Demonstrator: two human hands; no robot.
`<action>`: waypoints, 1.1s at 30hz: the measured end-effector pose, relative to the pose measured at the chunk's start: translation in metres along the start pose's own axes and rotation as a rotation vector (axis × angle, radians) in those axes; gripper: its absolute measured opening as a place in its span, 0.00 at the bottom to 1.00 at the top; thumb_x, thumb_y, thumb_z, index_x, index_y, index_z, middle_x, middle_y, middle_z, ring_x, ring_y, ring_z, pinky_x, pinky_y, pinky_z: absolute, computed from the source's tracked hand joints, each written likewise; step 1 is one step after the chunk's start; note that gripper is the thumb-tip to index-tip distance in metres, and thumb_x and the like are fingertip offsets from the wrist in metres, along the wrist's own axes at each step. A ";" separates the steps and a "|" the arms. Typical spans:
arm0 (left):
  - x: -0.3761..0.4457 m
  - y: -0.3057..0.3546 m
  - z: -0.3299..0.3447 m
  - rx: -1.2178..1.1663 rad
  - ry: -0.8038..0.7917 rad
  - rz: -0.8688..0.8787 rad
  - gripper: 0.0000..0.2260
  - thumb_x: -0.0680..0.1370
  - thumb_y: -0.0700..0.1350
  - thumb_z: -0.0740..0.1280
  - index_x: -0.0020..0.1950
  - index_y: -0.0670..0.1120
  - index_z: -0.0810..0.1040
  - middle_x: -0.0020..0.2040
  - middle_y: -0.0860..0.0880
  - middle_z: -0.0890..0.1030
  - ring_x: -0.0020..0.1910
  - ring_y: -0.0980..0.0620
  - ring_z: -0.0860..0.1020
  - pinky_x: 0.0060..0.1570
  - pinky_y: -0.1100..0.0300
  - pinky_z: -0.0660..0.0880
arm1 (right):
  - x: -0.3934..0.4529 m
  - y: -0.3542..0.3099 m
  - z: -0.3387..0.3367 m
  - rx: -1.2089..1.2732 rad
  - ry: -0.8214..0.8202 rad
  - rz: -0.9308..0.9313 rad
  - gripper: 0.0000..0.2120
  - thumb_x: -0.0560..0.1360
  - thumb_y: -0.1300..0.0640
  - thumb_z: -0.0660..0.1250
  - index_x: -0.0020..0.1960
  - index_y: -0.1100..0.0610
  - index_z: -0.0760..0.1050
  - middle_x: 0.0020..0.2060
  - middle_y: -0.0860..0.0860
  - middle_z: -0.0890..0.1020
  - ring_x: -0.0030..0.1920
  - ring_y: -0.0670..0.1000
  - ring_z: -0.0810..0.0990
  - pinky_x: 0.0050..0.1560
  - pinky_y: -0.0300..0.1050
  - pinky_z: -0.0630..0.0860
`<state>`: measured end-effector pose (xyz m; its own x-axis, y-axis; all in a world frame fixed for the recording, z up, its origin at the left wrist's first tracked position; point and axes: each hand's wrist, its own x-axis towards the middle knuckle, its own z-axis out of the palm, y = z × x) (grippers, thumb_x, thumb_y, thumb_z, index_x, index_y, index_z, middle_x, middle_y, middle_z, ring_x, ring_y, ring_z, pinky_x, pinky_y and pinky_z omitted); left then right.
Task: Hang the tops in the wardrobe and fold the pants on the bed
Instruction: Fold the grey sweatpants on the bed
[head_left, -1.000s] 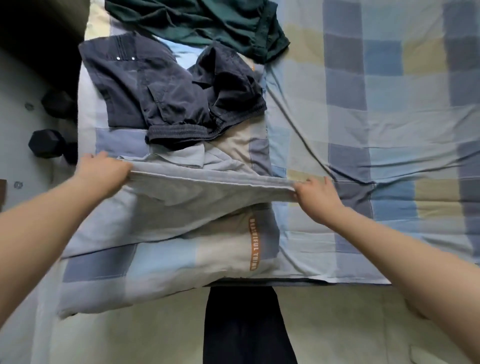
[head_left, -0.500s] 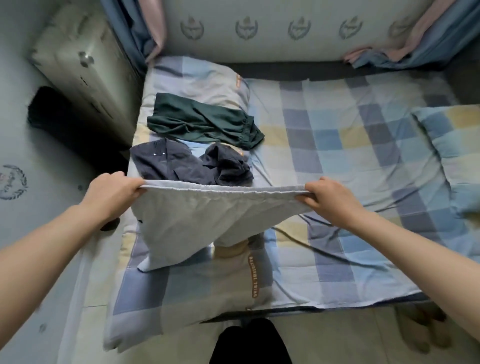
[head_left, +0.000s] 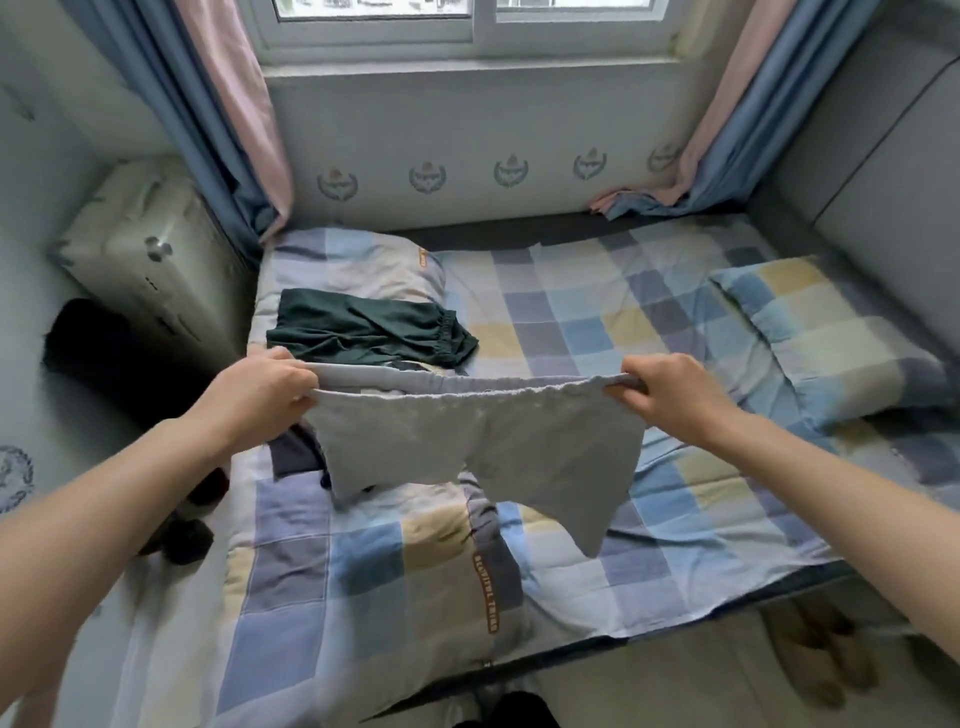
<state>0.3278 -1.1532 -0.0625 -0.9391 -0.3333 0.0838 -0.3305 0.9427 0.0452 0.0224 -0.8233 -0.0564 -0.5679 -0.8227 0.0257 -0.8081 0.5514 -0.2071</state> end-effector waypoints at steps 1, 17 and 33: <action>0.003 0.009 0.002 -0.055 -0.012 -0.025 0.08 0.69 0.37 0.76 0.33 0.42 0.79 0.34 0.49 0.78 0.41 0.41 0.78 0.38 0.51 0.77 | -0.009 -0.003 -0.002 0.095 -0.018 0.029 0.17 0.75 0.50 0.67 0.32 0.57 0.68 0.29 0.53 0.75 0.34 0.56 0.74 0.33 0.46 0.64; 0.080 0.297 -0.028 -0.907 -0.221 0.037 0.29 0.64 0.60 0.76 0.60 0.55 0.71 0.49 0.60 0.79 0.48 0.65 0.77 0.41 0.74 0.71 | -0.056 -0.018 -0.071 1.133 0.088 0.281 0.04 0.75 0.56 0.70 0.44 0.56 0.81 0.38 0.49 0.84 0.41 0.45 0.82 0.41 0.38 0.77; 0.163 0.483 -0.055 -1.000 -0.343 0.185 0.07 0.75 0.44 0.71 0.52 0.44 0.80 0.47 0.49 0.83 0.46 0.54 0.81 0.48 0.59 0.78 | -0.181 0.312 0.016 0.016 -0.590 0.007 0.31 0.69 0.60 0.60 0.71 0.44 0.63 0.66 0.50 0.68 0.66 0.59 0.61 0.64 0.57 0.60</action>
<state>0.0205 -0.7530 0.0277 -0.9944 -0.0174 -0.1041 -0.0994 0.4860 0.8683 -0.1243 -0.5045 -0.1410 -0.3869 -0.7595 -0.5230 -0.7993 0.5590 -0.2204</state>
